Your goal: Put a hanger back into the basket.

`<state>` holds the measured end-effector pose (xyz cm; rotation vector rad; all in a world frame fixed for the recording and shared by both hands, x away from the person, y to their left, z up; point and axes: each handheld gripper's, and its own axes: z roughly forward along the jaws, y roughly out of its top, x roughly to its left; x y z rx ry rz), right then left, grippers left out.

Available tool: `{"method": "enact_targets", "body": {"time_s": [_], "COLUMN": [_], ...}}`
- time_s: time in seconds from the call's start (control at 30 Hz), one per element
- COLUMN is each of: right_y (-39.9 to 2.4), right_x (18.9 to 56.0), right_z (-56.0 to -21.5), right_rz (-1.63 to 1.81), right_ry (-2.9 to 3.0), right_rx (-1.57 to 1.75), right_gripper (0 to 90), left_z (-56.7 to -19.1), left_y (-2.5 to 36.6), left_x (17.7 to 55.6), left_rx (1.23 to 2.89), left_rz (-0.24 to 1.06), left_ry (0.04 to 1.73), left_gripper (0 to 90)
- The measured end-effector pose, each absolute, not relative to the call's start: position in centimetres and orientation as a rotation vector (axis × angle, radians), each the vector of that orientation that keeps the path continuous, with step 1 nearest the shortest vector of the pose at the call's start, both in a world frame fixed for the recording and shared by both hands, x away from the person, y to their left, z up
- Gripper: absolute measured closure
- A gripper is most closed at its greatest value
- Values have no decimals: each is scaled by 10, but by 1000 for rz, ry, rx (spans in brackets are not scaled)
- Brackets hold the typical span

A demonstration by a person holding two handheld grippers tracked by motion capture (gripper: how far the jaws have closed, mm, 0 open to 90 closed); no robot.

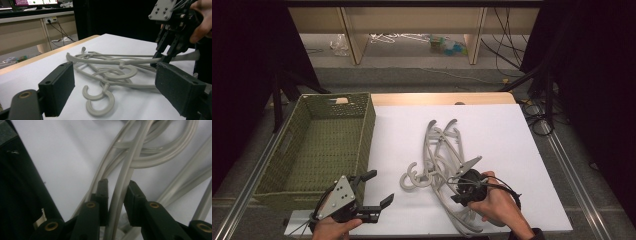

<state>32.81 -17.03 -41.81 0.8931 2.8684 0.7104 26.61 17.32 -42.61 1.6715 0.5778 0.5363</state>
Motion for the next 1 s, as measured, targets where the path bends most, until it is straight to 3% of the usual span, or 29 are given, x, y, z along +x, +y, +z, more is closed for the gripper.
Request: {"method": "enact_targets", "body": {"time_s": [0.4, 0.63, 1.0], "right_y": [-200, -204, -197], "right_x": [328, 316, 308], "right_z": [-397, -389, -387], "right_rz": [741, 817, 853], "right_ry": [2876, 2925, 2997], "right_rx": [748, 630, 483], "right_gripper": [814, 814, 814], "left_z": [-428, -430, -444], "left_y": [162, 150, 114], "left_x": [267, 270, 288], "left_rx": [1744, 1792, 1989], "left_rz": [595, 622, 626], "left_ry": [565, 559, 333], "left_gripper": [165, 221, 294]}}
